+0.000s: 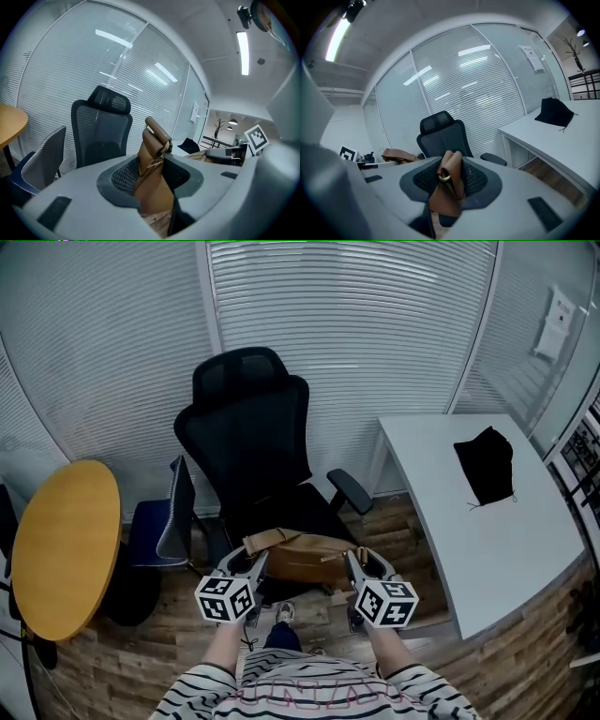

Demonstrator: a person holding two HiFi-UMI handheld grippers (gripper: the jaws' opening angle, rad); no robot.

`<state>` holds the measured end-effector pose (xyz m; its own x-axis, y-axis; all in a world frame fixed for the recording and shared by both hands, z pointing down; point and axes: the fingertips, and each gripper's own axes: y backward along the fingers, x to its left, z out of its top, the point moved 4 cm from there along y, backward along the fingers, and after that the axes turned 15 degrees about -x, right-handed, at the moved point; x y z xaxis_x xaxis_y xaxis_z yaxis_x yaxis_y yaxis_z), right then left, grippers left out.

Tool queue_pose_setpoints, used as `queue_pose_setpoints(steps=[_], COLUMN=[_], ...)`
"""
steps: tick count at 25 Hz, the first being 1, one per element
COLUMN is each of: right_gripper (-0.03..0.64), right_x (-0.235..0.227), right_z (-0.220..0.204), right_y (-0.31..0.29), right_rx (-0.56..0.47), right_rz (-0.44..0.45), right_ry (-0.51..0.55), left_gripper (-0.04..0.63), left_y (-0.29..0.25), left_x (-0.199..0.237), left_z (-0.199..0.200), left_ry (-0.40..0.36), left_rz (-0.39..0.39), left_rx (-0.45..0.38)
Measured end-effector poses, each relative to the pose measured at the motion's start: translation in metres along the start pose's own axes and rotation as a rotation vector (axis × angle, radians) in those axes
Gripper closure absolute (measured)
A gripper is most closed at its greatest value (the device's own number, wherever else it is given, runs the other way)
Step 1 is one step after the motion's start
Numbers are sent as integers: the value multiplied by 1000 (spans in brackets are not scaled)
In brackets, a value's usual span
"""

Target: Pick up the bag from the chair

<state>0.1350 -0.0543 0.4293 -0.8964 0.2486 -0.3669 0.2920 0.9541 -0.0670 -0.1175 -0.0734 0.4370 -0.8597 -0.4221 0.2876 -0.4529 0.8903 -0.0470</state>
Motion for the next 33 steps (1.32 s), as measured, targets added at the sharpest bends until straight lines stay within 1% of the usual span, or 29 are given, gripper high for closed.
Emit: queue_pose_setpoints(steps=[9,33], right_gripper=[480,483], right_x=[4,1], right_z=[-1,2], right_y=[22,20], right_rx=[6,7], right_rz=[16,8], right_ry=[9,3], left_gripper=[428,427], left_y=[23,19], left_x=[-14,-16], left_z=[-1,4], left_ry=[-10,-26], left_rz=[14,6], left_rx=[-8,1])
